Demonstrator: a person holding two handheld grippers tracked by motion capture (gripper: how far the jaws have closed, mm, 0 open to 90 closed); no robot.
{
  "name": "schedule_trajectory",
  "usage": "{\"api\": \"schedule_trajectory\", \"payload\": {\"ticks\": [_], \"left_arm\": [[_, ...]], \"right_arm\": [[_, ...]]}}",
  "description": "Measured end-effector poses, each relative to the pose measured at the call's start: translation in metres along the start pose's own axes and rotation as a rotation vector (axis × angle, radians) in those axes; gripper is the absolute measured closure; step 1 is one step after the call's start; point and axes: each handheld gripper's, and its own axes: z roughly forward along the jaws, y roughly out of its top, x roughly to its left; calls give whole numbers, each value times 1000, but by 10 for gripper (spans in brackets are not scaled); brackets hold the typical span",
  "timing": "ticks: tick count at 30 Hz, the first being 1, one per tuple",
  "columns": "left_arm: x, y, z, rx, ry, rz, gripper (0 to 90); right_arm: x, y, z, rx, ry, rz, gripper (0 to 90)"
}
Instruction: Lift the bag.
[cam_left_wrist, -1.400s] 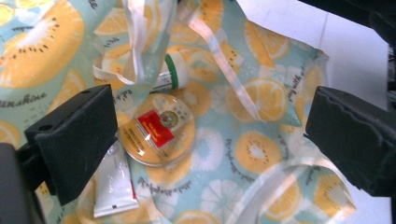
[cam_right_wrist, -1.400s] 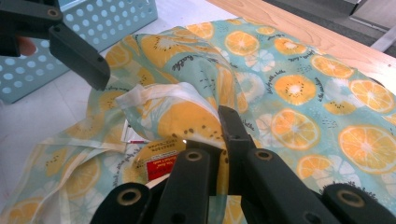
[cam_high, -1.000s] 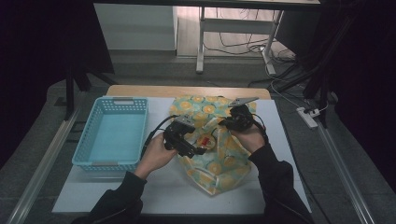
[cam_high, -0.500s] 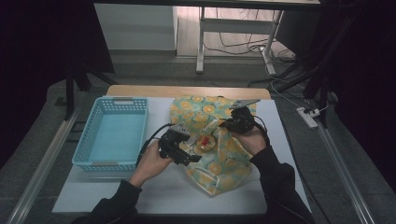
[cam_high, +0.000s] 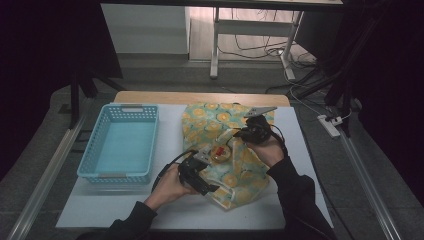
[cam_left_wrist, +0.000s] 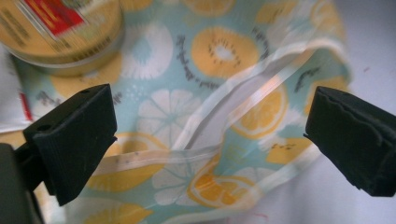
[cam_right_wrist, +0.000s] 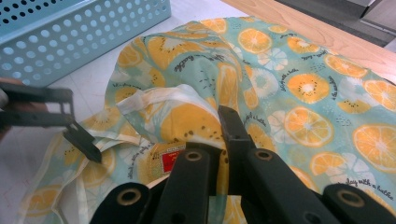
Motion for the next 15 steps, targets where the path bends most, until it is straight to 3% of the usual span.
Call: {"api": "schedule_trajectory", "payload": {"ticks": [5, 11, 15], "left_arm": [[4, -5, 11, 29, 22, 17, 52], [2, -5, 16, 57, 92, 60, 119], [4, -6, 13, 30, 99, 64, 283]], "right_arm": [[0, 0, 0, -1, 0, 0, 889], [0, 0, 1, -1, 1, -1, 889], [1, 1, 1, 0, 1, -3, 888]]}}
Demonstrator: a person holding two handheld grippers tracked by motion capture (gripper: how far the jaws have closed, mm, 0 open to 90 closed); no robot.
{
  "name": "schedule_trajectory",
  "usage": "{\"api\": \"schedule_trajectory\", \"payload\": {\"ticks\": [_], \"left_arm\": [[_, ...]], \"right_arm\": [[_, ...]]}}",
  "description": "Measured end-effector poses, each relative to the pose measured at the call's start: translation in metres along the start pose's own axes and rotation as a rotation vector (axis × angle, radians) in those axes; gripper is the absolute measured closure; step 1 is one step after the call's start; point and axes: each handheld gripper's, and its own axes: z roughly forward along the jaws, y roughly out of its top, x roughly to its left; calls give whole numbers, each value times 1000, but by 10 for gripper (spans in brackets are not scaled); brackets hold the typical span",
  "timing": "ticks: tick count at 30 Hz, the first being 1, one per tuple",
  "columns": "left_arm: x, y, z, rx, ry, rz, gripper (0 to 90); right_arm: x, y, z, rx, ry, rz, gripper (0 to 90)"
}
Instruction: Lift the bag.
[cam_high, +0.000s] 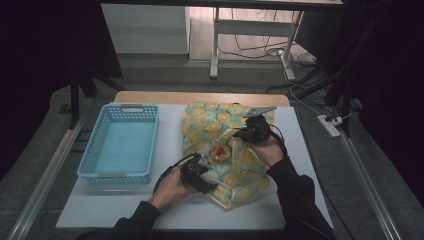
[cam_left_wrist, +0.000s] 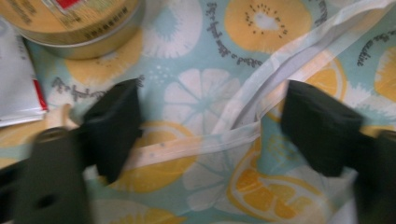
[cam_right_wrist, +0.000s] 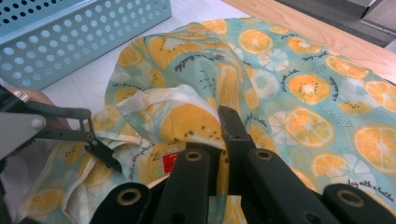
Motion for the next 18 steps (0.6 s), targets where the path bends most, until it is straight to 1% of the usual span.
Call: {"api": "schedule_trajectory", "payload": {"ticks": [2, 3, 5, 8, 10, 14, 18], "left_arm": [[-1, 0, 0, -7, -5, 11, 378], [-2, 1, -1, -5, -8, 9, 409], [-3, 2, -1, -2, -19, 22, 483], [-2, 2, -1, -3, -19, 10, 532], [-1, 2, -1, -14, -18, 7, 653], [-2, 3, -1, -9, -18, 12, 699], [-2, 5, 0, -4, -23, 13, 786]], "right_arm": [[0, 0, 0, 0, 0, -1, 889], [0, 0, 0, 0, 0, 0, 889], [0, 1, 0, 0, -1, 1, 889], [1, 1, 0, 0, 1, -3, 889], [1, 1, 1, 1, 2, -3, 889], [1, 1, 1, 2, 1, -4, 889], [1, 1, 1, 0, 0, -3, 889]]}}
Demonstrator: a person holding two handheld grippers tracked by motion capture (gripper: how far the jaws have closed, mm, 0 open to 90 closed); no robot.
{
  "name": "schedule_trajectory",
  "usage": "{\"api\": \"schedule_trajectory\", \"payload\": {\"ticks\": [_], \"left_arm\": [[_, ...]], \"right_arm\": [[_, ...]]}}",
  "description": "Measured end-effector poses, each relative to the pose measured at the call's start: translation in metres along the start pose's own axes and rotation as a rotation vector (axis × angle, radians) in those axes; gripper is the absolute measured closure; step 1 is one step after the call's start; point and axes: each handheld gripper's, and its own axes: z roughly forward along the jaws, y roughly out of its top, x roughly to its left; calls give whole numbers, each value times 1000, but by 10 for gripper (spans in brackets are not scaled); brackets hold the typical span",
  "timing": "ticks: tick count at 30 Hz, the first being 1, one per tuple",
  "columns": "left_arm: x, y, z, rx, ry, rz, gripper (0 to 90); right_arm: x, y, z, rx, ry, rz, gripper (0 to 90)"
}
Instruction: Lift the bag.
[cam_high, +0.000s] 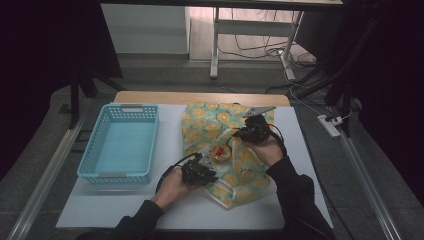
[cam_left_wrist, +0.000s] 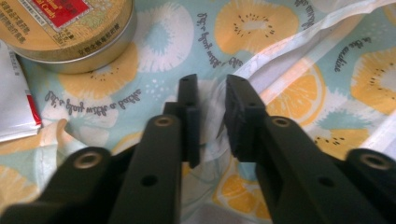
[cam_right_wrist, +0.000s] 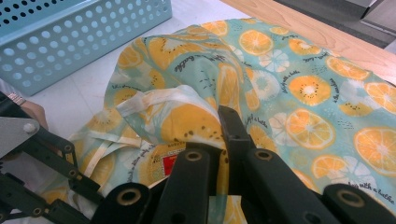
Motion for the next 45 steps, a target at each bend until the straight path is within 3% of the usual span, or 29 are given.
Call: {"api": "schedule_trajectory", "payload": {"ticks": [7, 11, 13, 18, 23, 45], "left_arm": [[1, 1, 1, -4, -4, -14, 897], [4, 3, 0, 3, -18, -93, 900], [5, 3, -2, 3, -10, -107, 900], [10, 4, -15, -54, -32, -154, 900], [14, 11, -30, -80, -53, -186, 900], [28, 35, -93, -221, -69, -211, 900]], "right_arm": [[0, -1, 2, 4, 3, 2, 889], [0, -1, 2, 7, 2, 5, 889], [0, -1, 2, 8, 3, 5, 889], [-1, -2, 2, 10, 5, 12, 889], [-1, -2, 2, 10, 8, 8, 890], [5, 16, -13, -23, 51, -2, 892]]}}
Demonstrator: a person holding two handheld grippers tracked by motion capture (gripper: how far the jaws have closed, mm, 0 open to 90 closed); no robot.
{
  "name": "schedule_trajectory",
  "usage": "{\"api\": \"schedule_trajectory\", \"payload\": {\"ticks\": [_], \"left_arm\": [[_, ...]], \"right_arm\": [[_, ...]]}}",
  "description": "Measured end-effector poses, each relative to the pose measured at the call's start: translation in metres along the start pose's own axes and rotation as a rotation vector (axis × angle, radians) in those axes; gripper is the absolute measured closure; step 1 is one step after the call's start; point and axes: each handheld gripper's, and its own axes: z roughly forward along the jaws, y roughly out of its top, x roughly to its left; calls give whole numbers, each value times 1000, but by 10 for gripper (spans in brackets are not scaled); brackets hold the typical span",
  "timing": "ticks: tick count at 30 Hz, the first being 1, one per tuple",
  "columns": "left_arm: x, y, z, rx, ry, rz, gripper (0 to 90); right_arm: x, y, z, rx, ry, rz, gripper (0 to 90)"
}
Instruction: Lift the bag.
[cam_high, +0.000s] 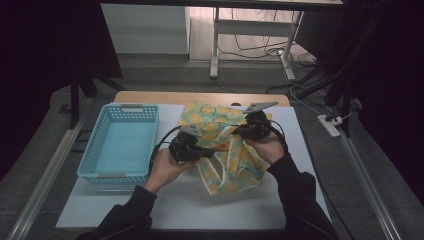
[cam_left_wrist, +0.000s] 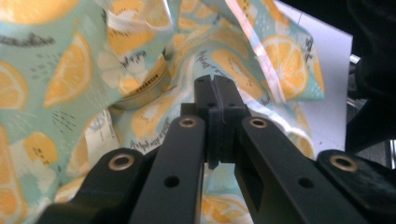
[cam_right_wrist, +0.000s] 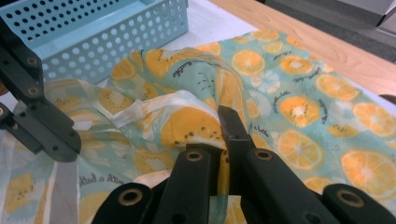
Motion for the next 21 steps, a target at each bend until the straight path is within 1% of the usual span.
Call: {"api": "schedule_trajectory", "payload": {"ticks": [7, 12, 16, 18, 21], "left_arm": [[-1, 17, -18, -29, 20, 20, 900], [-2, 31, -31, -54, 32, 29, 900], [-3, 42, -40, -59, 41, 33, 900], [-2, 46, -44, -60, 34, 30, 900], [-3, 53, -50, -66, 39, 29, 900]], "right_arm": [[2, 15, -9, -26, 17, -3, 893], [5, 28, -16, -46, 22, -20, 893], [6, 37, -22, -59, 20, -27, 894], [7, 40, -25, -62, 19, -27, 894], [7, 45, -28, -67, 18, -28, 894]]}}
